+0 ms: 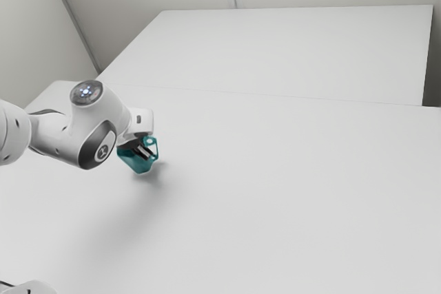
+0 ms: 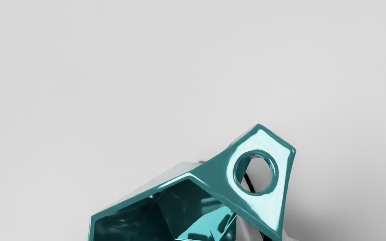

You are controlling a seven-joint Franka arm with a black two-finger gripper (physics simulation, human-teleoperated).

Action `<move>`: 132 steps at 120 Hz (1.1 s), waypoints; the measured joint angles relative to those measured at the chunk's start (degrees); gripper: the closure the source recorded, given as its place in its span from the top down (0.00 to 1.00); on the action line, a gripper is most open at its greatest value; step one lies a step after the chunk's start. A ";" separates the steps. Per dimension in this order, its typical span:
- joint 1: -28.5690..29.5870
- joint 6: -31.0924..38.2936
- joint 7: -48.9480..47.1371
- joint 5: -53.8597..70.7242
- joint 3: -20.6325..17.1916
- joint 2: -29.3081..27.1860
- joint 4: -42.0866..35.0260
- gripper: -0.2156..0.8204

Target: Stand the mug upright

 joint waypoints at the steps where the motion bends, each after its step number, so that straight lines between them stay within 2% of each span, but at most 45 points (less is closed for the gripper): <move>1: -0.03 -0.21 -0.02 -0.06 -0.01 -0.06 0.00 0.03; 84: 0.18 -11.59 -1.31 -2.27 0.06 -0.89 2.40 0.04; 132: 0.26 -14.78 -0.62 -3.25 0.08 -1.55 3.88 0.30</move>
